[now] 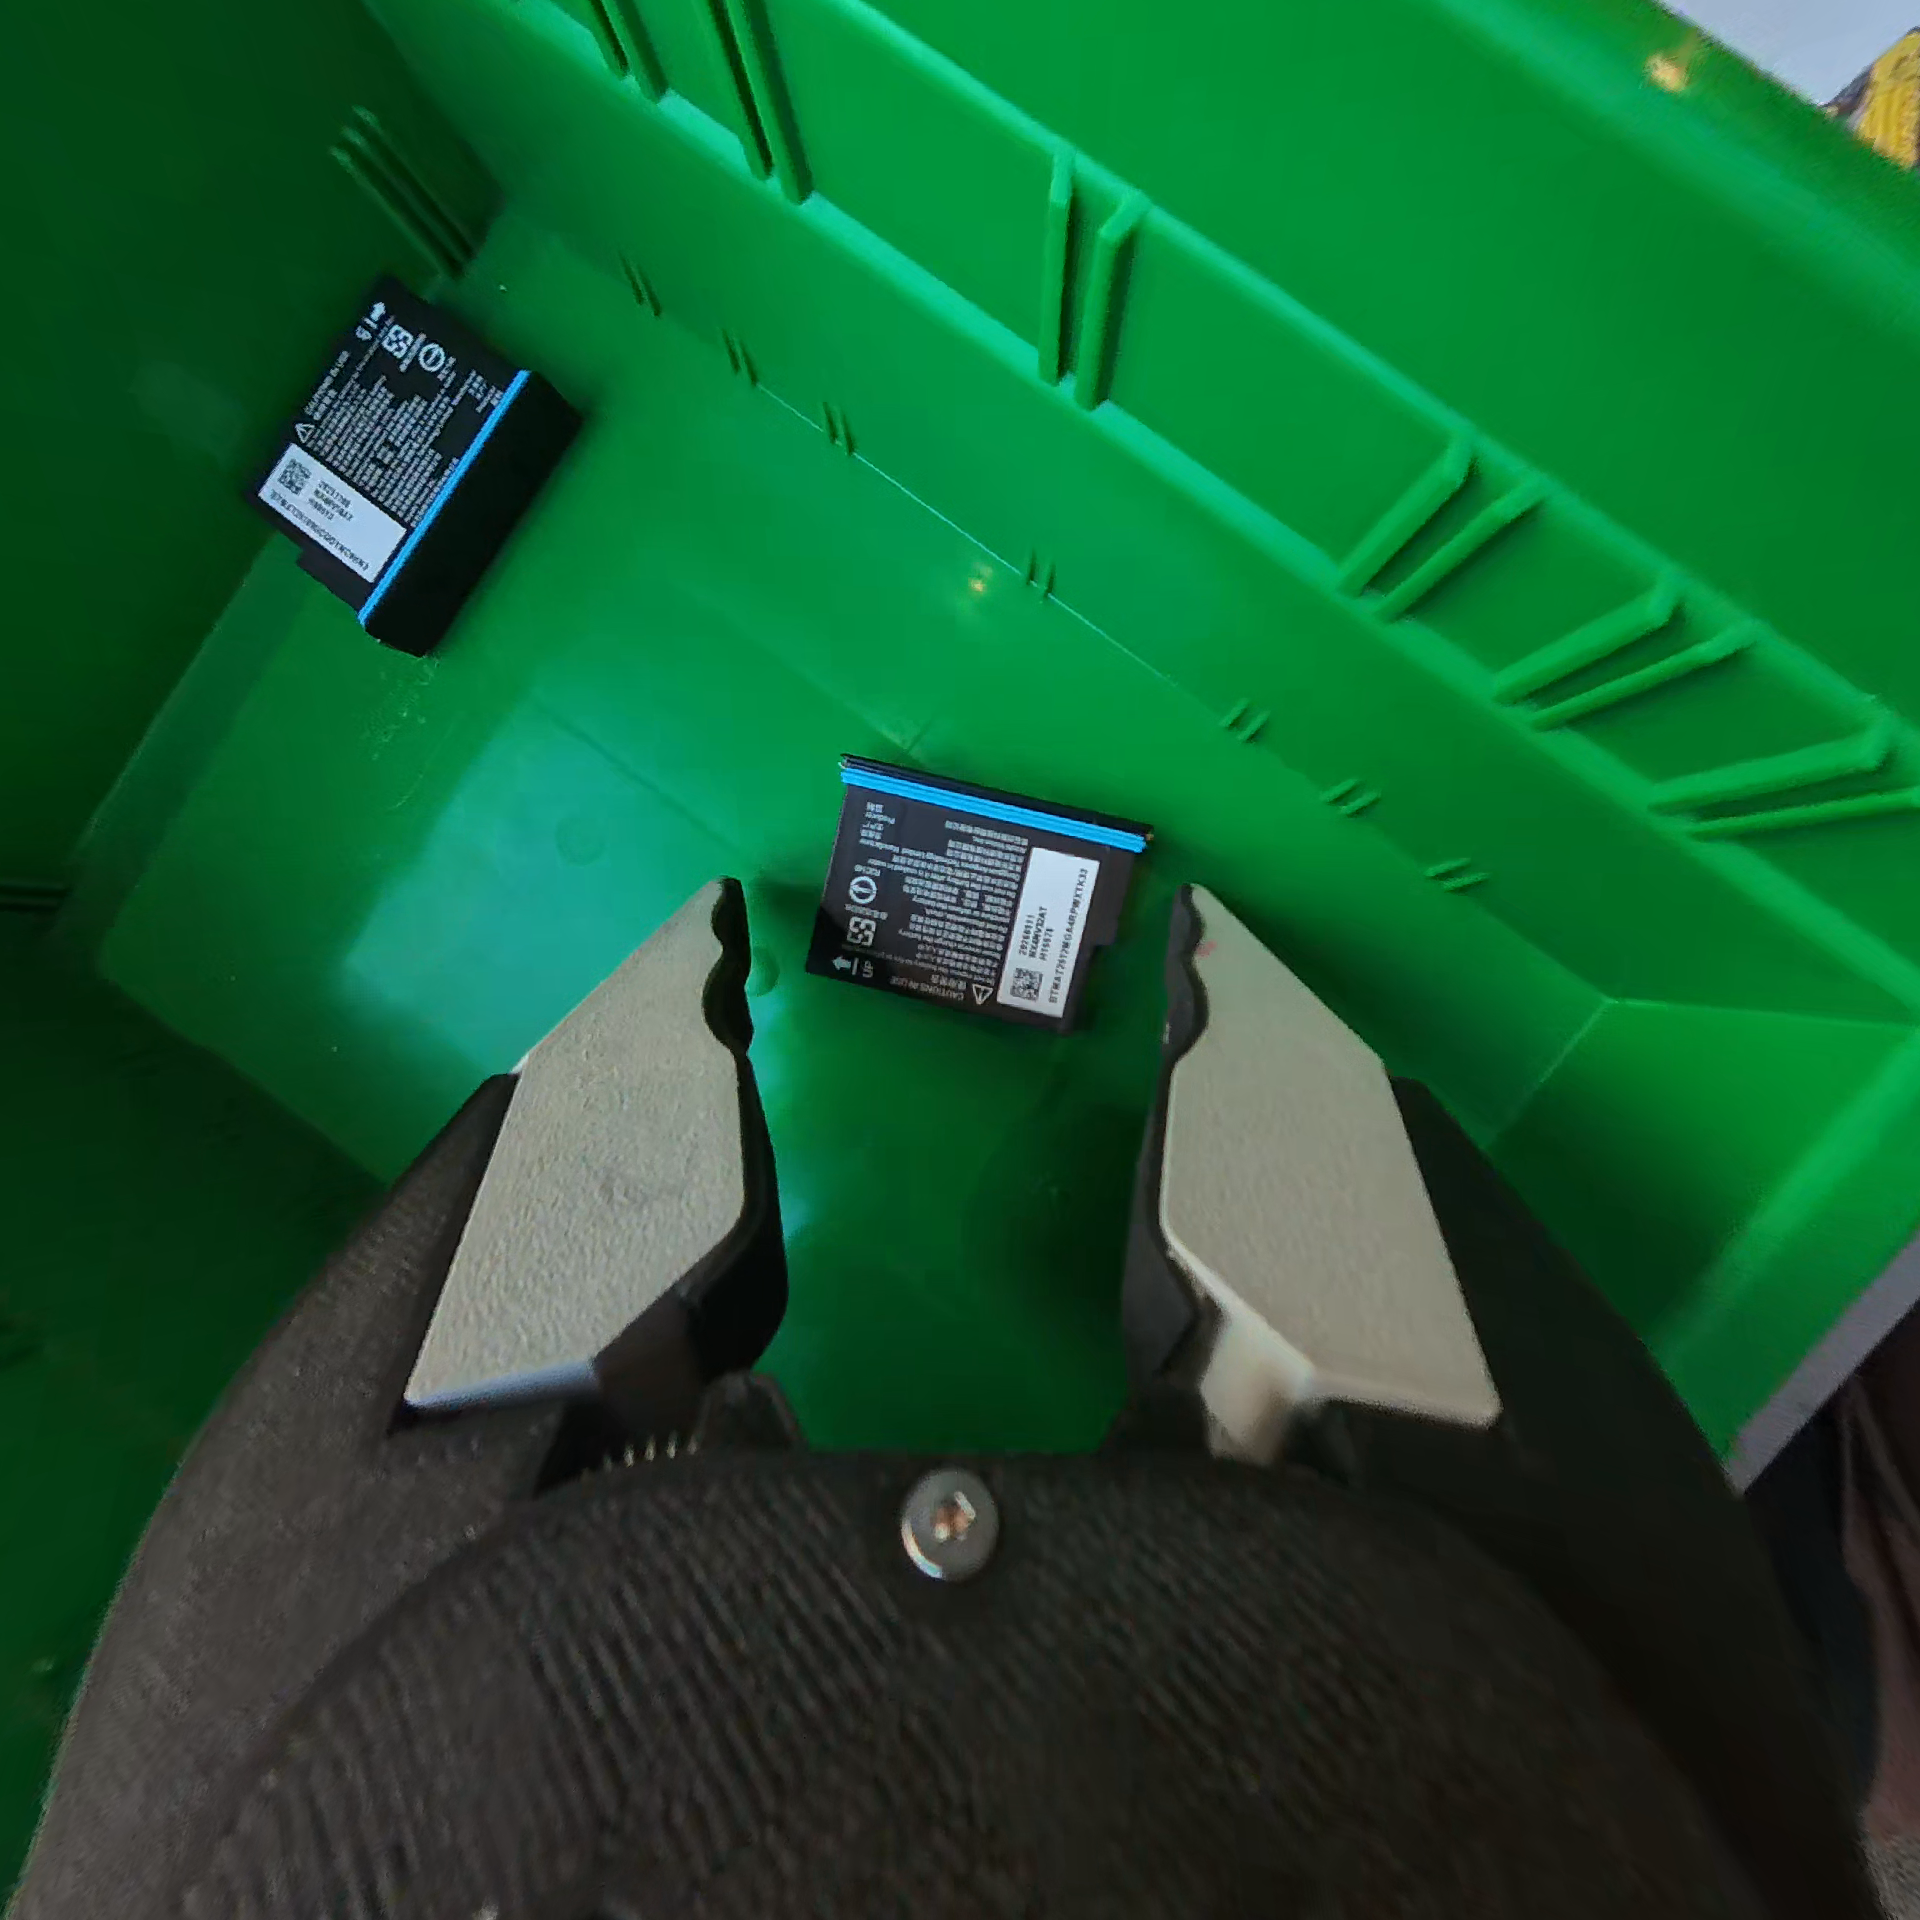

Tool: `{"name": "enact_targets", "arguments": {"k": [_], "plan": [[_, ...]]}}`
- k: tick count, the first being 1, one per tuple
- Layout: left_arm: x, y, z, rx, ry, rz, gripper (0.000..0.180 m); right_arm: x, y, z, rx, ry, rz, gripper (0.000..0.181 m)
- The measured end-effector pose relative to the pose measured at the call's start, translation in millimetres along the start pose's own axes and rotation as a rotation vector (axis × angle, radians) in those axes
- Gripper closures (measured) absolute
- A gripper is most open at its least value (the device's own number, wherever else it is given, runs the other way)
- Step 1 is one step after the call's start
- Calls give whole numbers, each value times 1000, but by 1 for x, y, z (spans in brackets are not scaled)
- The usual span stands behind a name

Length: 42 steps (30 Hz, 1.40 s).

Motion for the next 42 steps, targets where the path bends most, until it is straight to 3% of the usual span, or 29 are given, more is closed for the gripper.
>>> {"name": "enact_targets", "arguments": {"k": [10,27,36,42], "plan": [[14,-6,0,35,-122,19,107,8,1,-12,19,9,5,174],[9,-1,3,96,-85,-29,106,11,1,-14,14,13,10,174],[9,-3,-22,31,-36,-7,105,11,2,-11,0,-17,12,174],[4,-2,-7,-104,-21,57,111,7,2,-13,0,-47,3,173]]}}
Point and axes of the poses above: each gripper's, where its closed fingertips meet, z out along the fingers, y out of its underside, x = y × z across the jaws, the point moved 10 cm from there along -z, back along the fingers, and after that the axes turned 5 degrees about z, right-handed, at the moved point
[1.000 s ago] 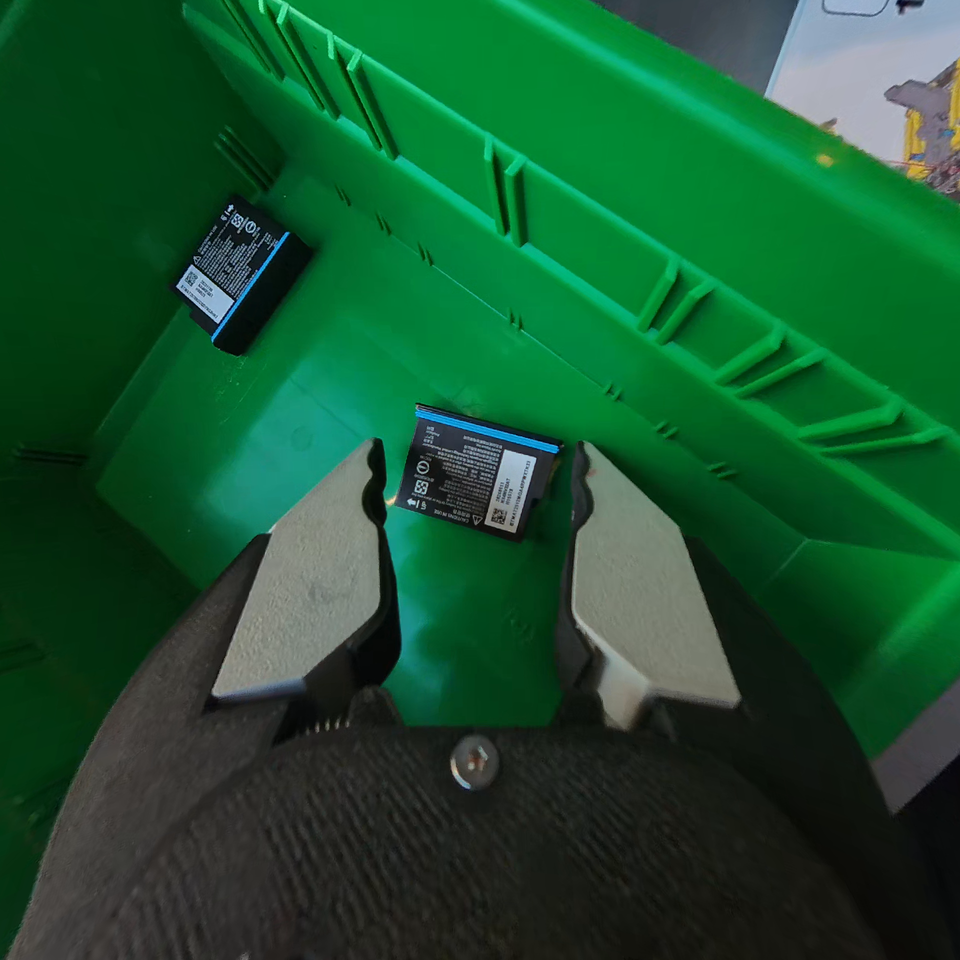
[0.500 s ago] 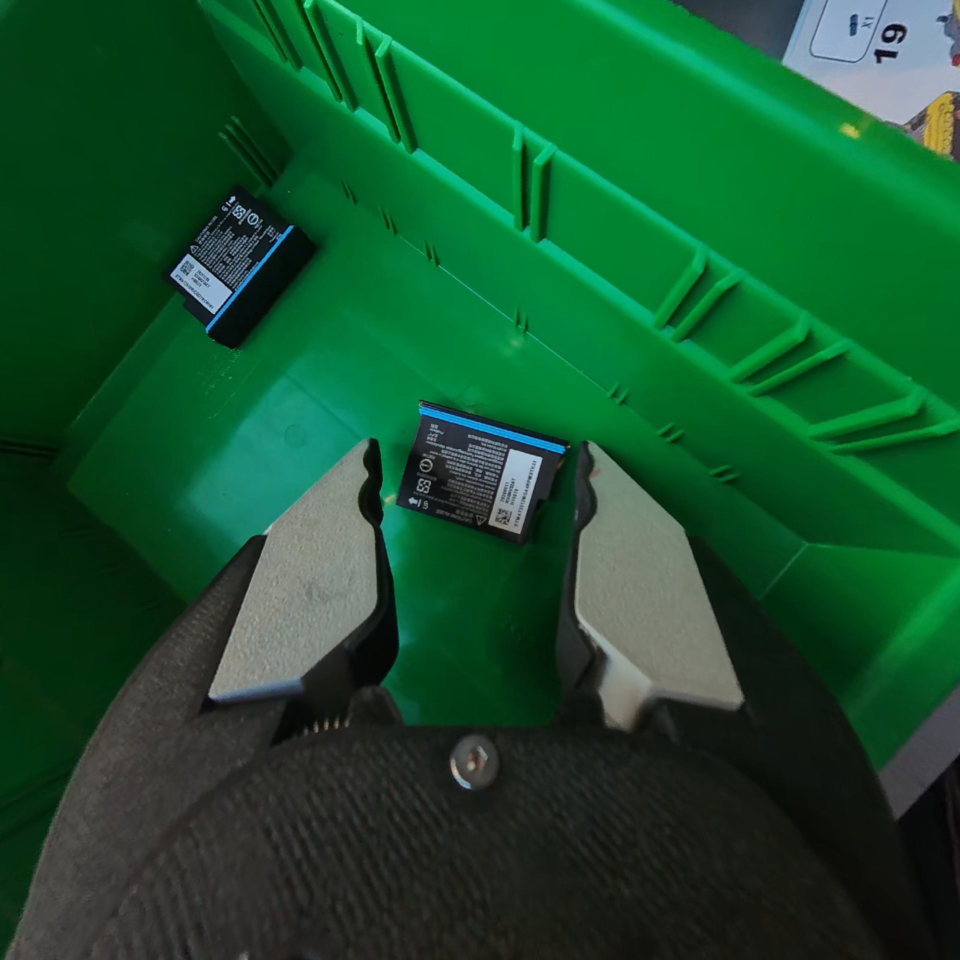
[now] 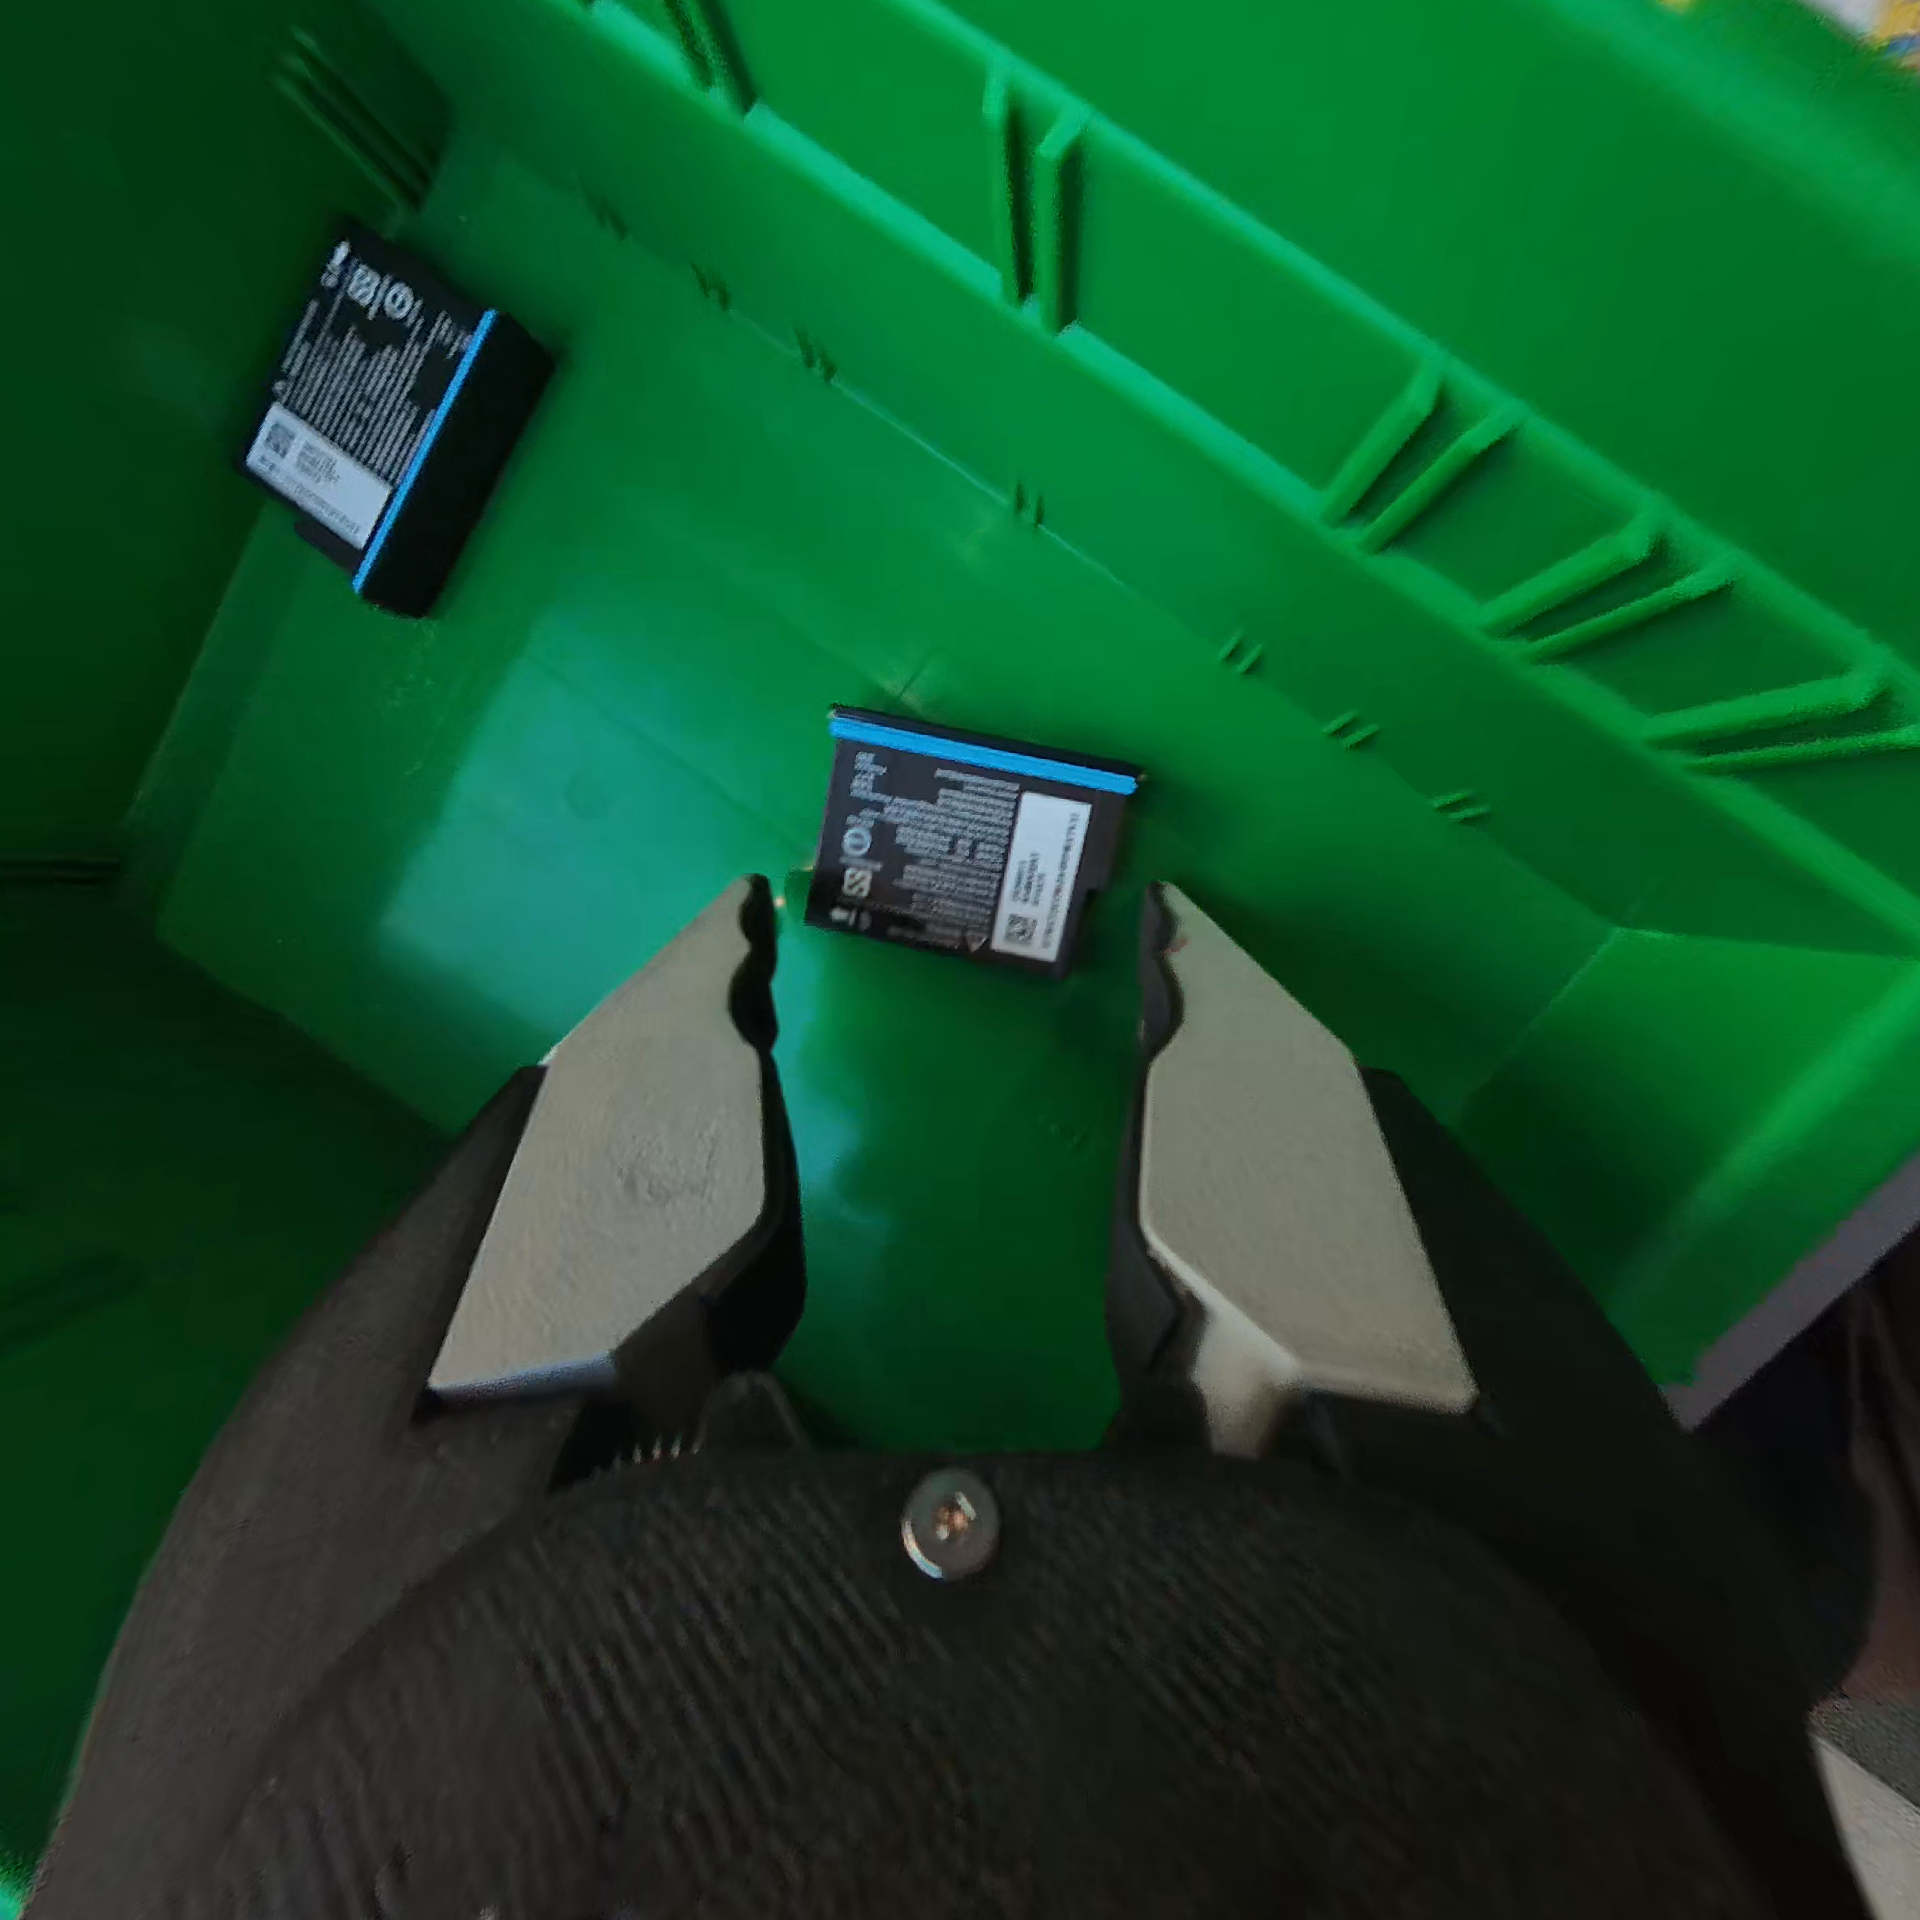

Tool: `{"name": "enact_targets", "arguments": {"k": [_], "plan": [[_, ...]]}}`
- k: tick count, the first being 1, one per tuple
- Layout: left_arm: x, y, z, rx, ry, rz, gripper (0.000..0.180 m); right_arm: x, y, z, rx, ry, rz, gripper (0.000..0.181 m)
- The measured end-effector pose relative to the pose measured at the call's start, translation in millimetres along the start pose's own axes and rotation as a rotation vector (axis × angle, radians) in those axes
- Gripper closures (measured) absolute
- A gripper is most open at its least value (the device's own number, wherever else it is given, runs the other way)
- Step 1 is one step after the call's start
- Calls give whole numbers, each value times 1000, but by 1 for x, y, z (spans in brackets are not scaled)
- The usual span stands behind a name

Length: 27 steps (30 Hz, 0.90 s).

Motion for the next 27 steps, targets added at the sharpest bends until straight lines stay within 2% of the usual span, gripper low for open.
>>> {"name": "enact_targets", "arguments": {"k": [3,9,14,19,23,27], "plan": [[-4,-3,4,22,59,-5,124,0,2,1,-21,-32,6,173],[4,-1,1,27,16,-32,124,-1,4,3,-43,-44,5,173],[19,7,-17,-29,-141,-19,124,-4,2,2,-34,-39,-6,173],[24,16,-29,-142,-36,-95,124,-7,2,6,-44,-41,-16,173],[14,12,-33,-218,-45,-70,124,-11,2,9,-57,-37,-30,173],[9,0,-37,-181,-55,-29,129,-12,1,5,-48,-30,-36,173]]}}
Point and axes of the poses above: each gripper's, where its closed fingertips meet, z out along the fingers, y out of its underside, x = y × z across the jaws, the point moved 10 cm from there along -z, back along the fingers, and after that the axes turned 5 degrees about z, right-handed, at the moved point
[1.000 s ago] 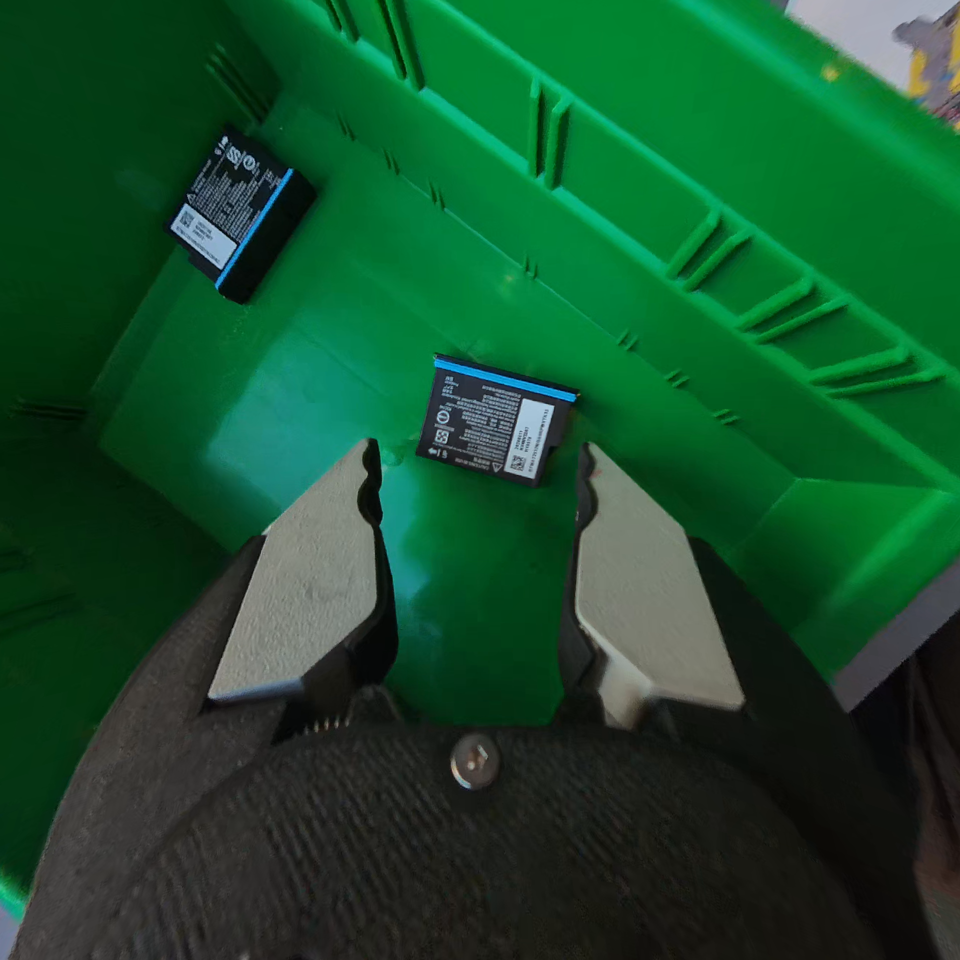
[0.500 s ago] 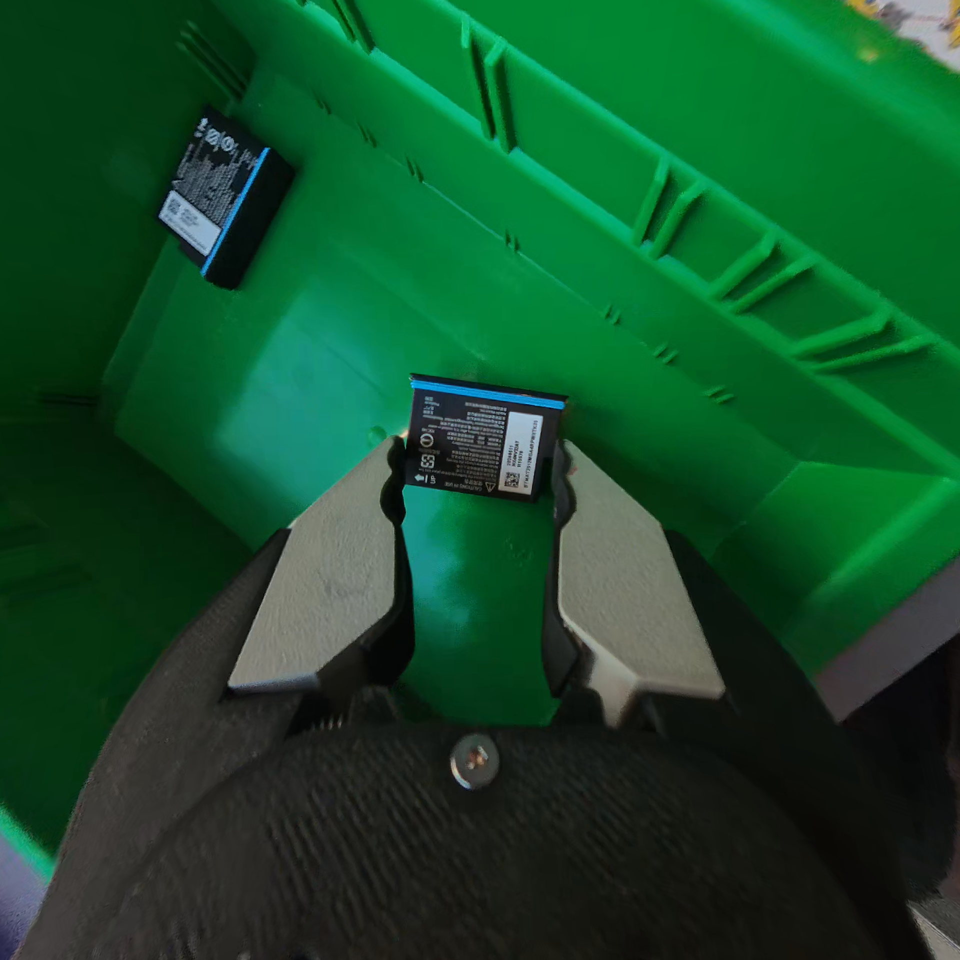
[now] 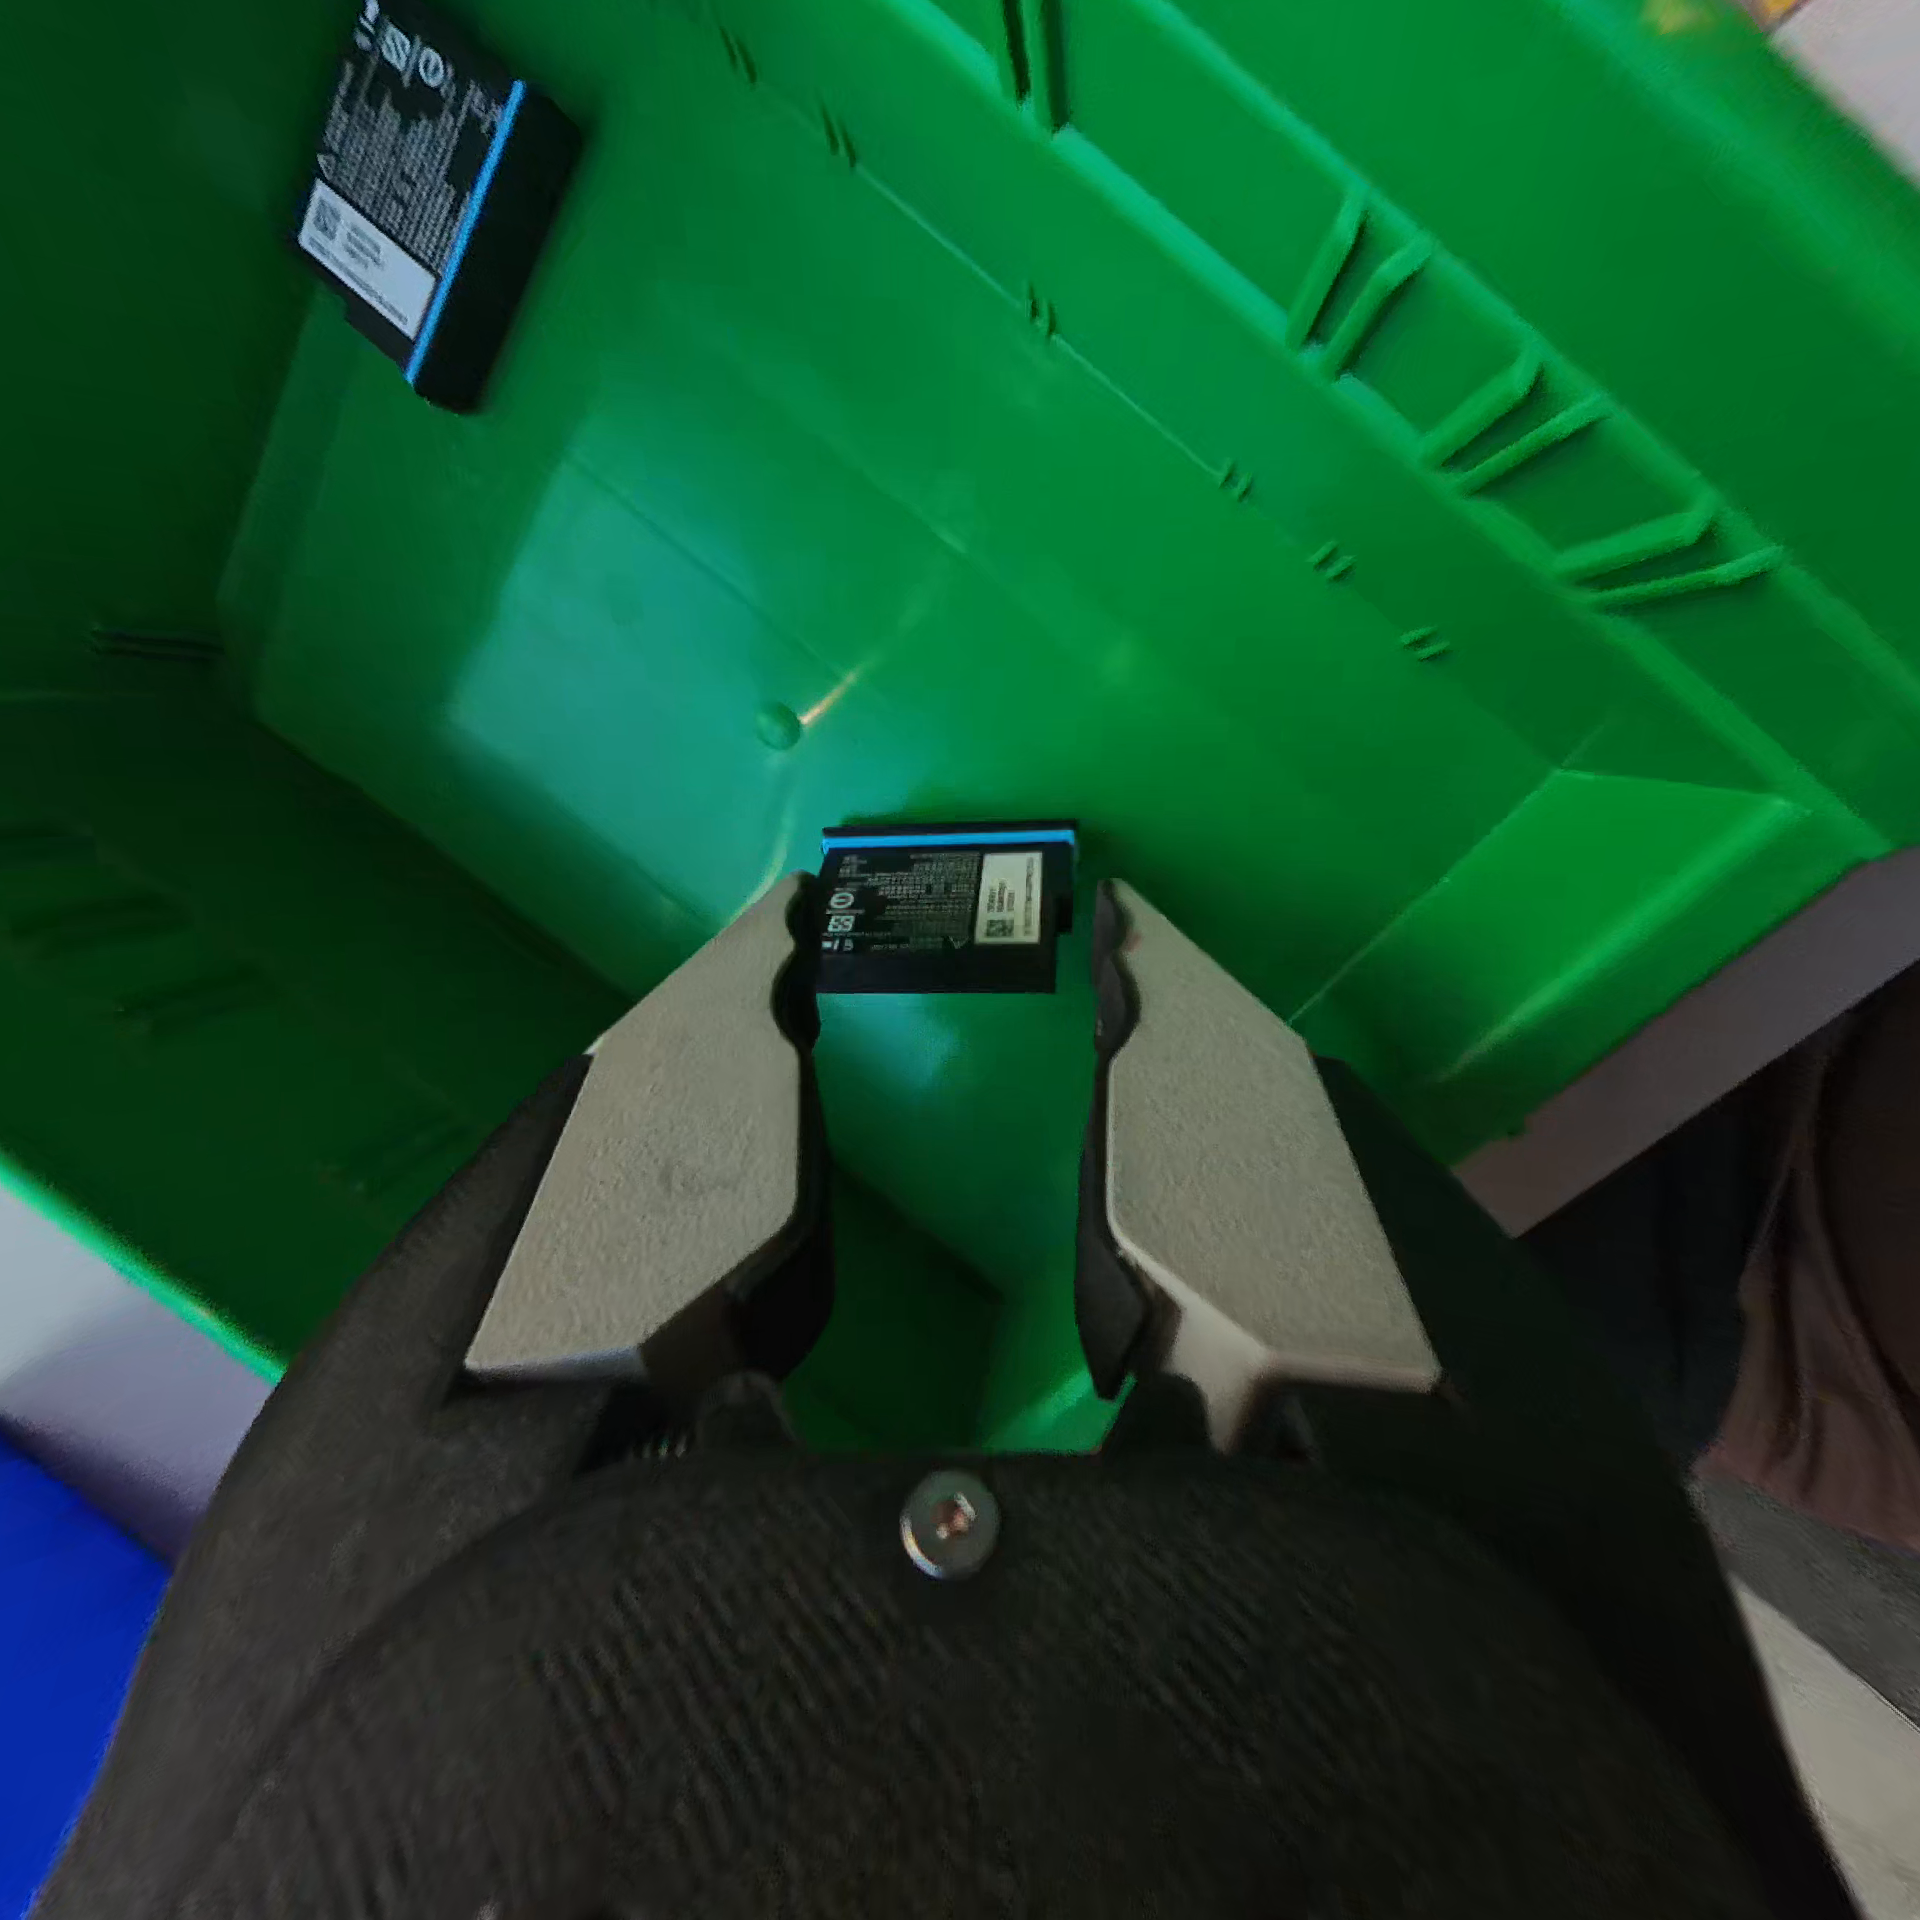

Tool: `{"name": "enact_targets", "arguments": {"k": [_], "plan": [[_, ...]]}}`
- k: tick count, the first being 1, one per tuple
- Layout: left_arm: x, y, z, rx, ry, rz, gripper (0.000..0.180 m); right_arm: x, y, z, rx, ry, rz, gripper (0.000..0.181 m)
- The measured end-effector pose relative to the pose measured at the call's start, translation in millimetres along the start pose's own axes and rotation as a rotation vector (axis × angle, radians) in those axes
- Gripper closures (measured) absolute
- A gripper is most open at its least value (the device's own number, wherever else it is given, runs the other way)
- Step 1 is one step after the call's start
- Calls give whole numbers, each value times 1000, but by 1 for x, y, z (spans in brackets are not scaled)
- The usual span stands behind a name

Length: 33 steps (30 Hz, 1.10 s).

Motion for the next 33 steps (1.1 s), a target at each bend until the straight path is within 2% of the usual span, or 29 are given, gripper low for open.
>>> {"name": "enact_targets", "arguments": {"k": [5,11,14,17,18,20,21,23,25,27,33], "plan": [[-12,-5,-14,184,-4,-97,128,1,-1,-10,30,-1,3,173],[-9,11,-26,8,-30,162,126,2,-2,-14,45,-11,9,173],[-7,14,-21,-47,39,173,124,1,-2,-12,36,-8,7,173],[-10,18,-3,-110,47,86,117,0,-1,-9,24,-6,1,173],[-12,18,4,-119,54,24,125,1,-1,-9,22,-6,1,173],[-14,17,15,-124,108,-101,157,1,0,-9,21,-8,3,173],[-13,14,15,-84,144,-147,165,2,0,-9,21,-12,7,173],[-14,14,15,-56,119,-189,145,4,1,-8,22,-20,14,173],[-12,16,15,-48,102,-185,140,5,1,-8,22,-24,17,173],[-6,19,16,-70,131,-167,108,5,1,-7,19,-24,17,173],[-4,23,18,-77,121,-164,111,5,1,-6,16,-25,15,173]]}}
Point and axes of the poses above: each gripper's, where its closed fingertips meet, z out along the fingers, y out of its underside, x = y × z across the jaws, the point moved 10 cm from there along -z, back along the fingers, and after that the axes turned 5 degrees about z, right-handed, at the moved point
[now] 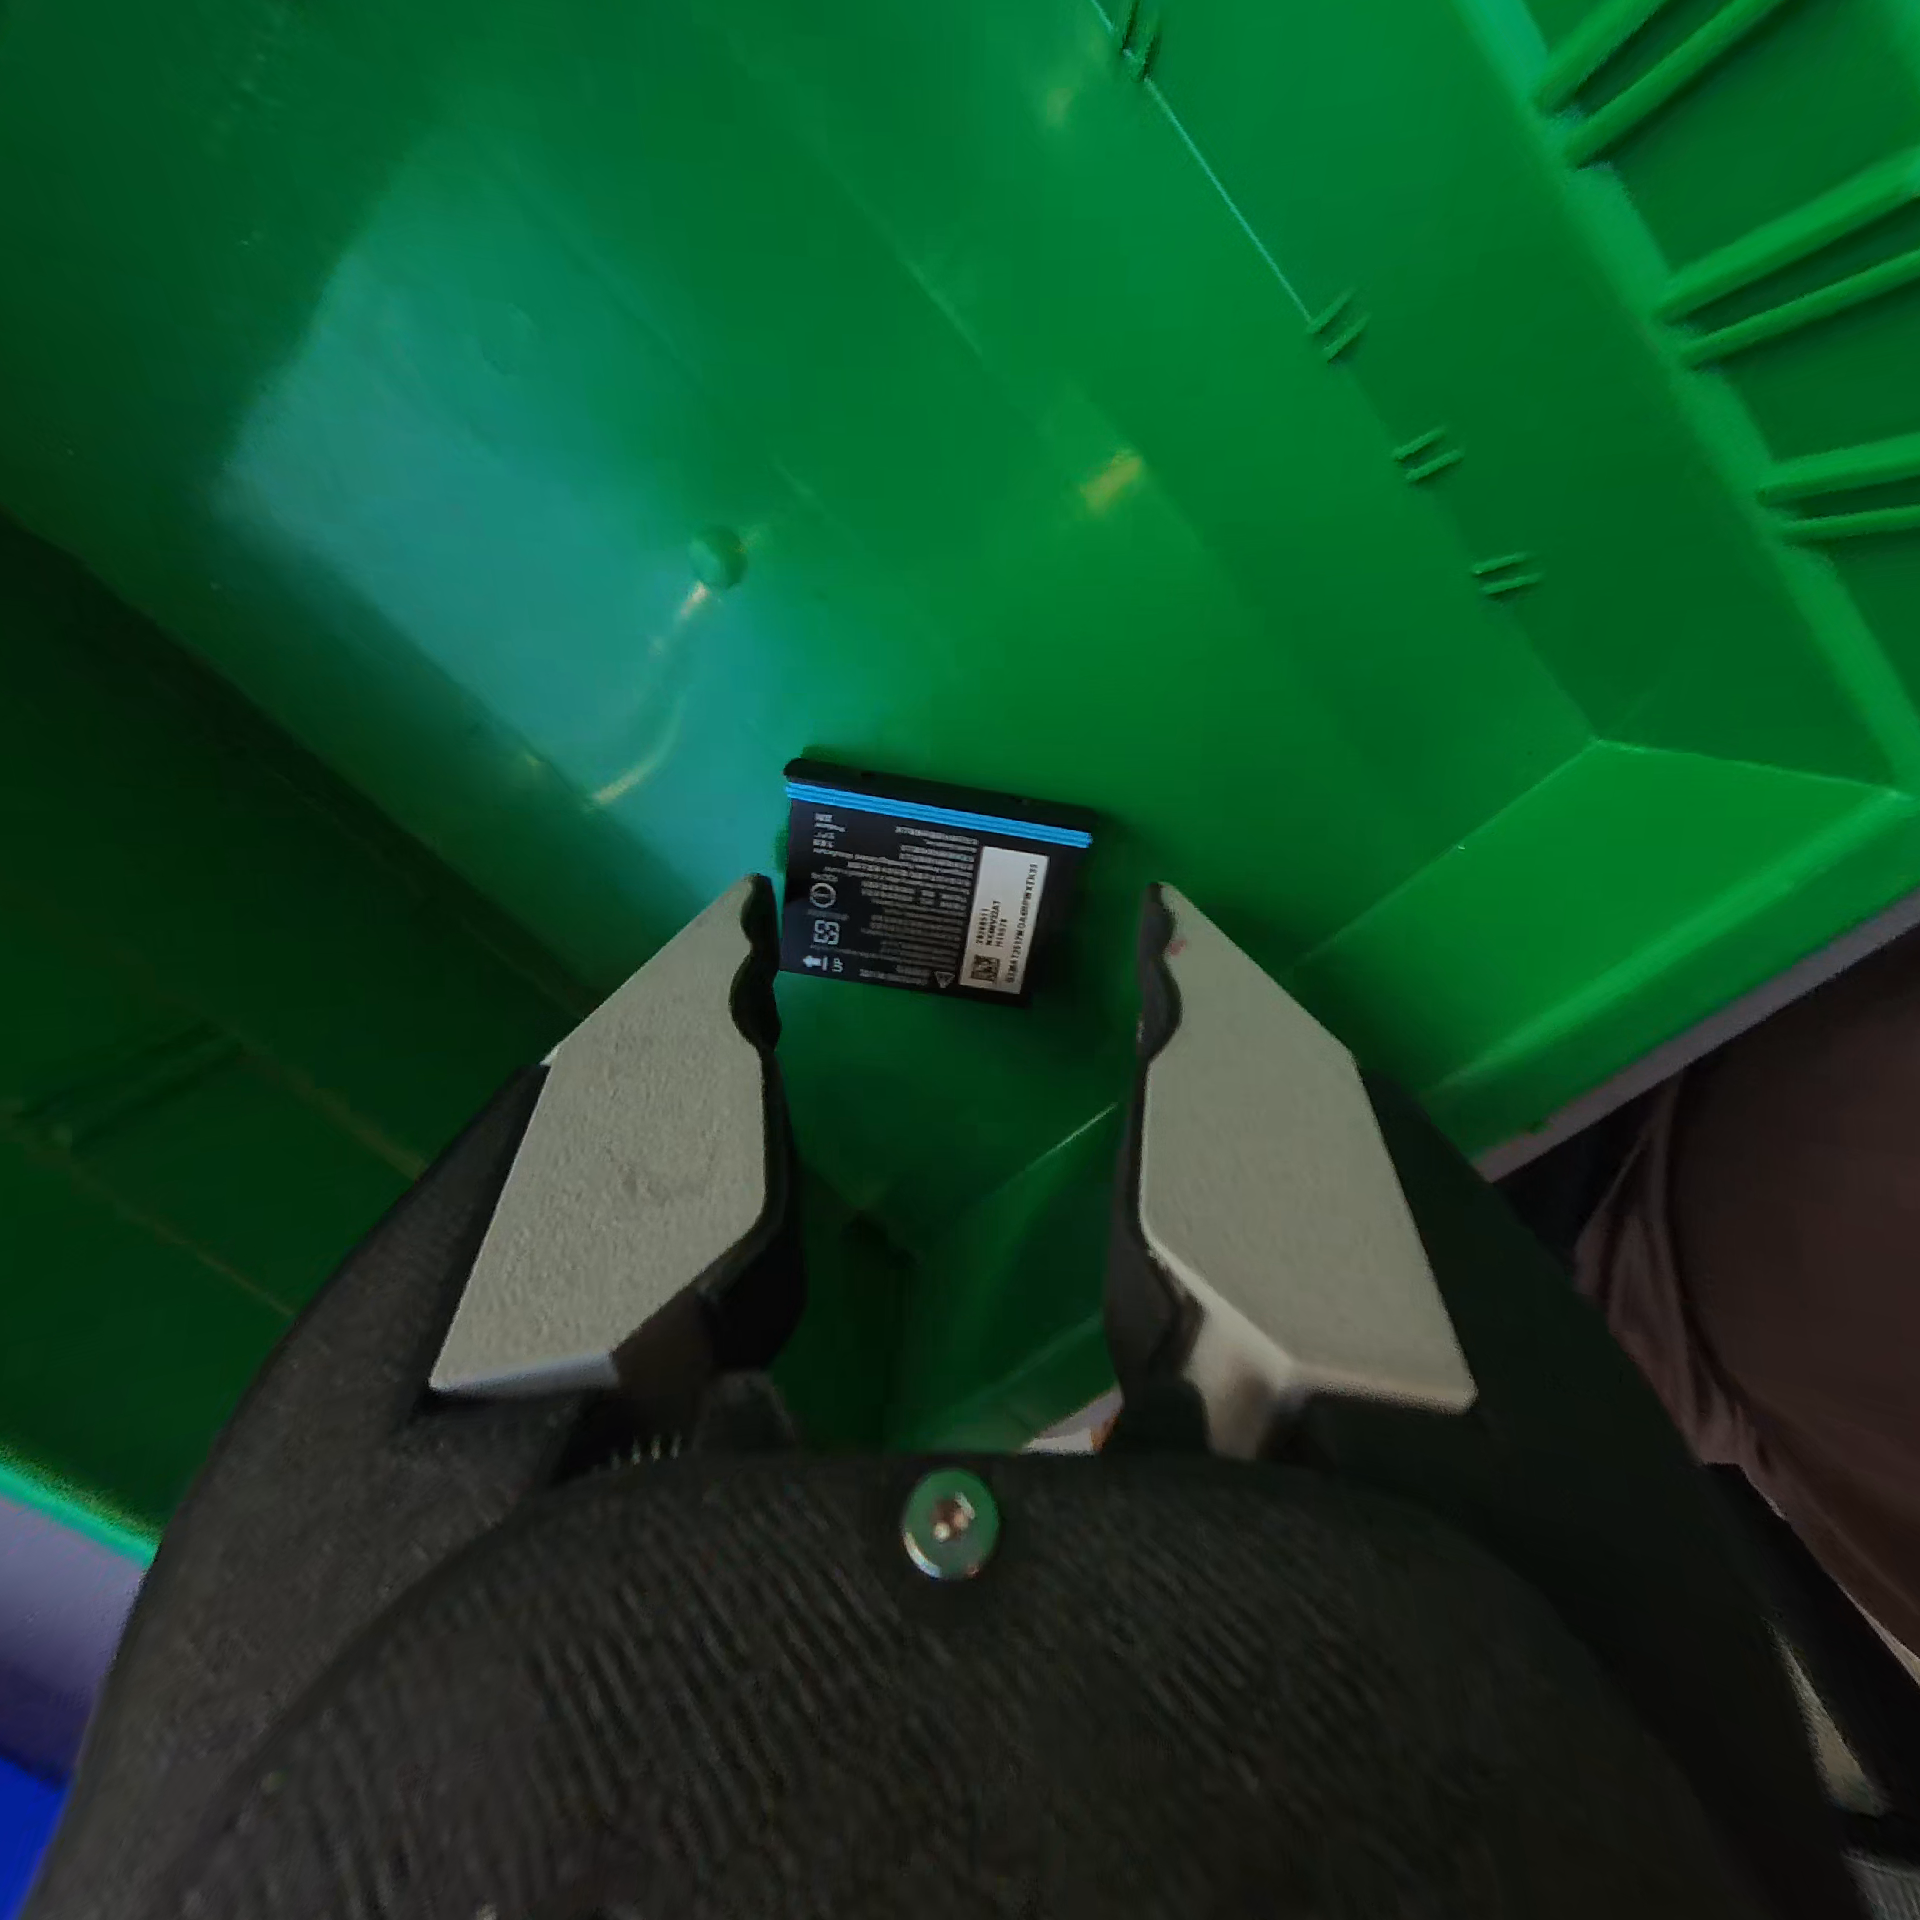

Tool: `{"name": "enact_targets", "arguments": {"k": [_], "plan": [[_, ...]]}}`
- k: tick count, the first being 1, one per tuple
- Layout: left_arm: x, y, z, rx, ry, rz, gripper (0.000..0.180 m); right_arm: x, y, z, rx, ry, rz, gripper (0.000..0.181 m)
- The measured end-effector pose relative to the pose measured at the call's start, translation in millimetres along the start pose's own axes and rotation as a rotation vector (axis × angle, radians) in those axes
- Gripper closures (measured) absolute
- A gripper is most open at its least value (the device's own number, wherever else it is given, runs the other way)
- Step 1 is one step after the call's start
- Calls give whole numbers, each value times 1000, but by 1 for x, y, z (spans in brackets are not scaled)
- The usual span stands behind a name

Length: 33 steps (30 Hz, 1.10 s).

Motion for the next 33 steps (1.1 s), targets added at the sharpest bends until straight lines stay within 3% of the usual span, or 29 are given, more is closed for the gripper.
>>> {"name": "enact_targets", "arguments": {"k": [2,8,14,20,24,29,33], "plan": [[-3,2,6,-43,-25,10,112,0,1,1,-8,-3,0,173],[1,-4,7,12,2,76,123,0,3,8,-36,-17,1,172],[15,3,0,72,-193,142,123,-2,5,20,-50,-110,6,172],[32,13,-35,383,-463,91,123,-8,11,19,-73,-116,-19,172],[44,27,-50,565,-490,15,123,-24,37,13,-115,-149,-35,172],[52,36,-53,652,-472,-10,123,-24,86,9,-169,29,49,172],[56,36,-57,720,-495,-2,123,-17,122,18,-155,32,153,172]]}}
Point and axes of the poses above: each gripper's, where its closed fingertips meet, z out along the fingers, y out of its underside, x = y × z across the jaws, the point moved 10 cm from there along -z, back along the fingers, and after that the axes turned 5 degrees about z, right-handed, at the moved point
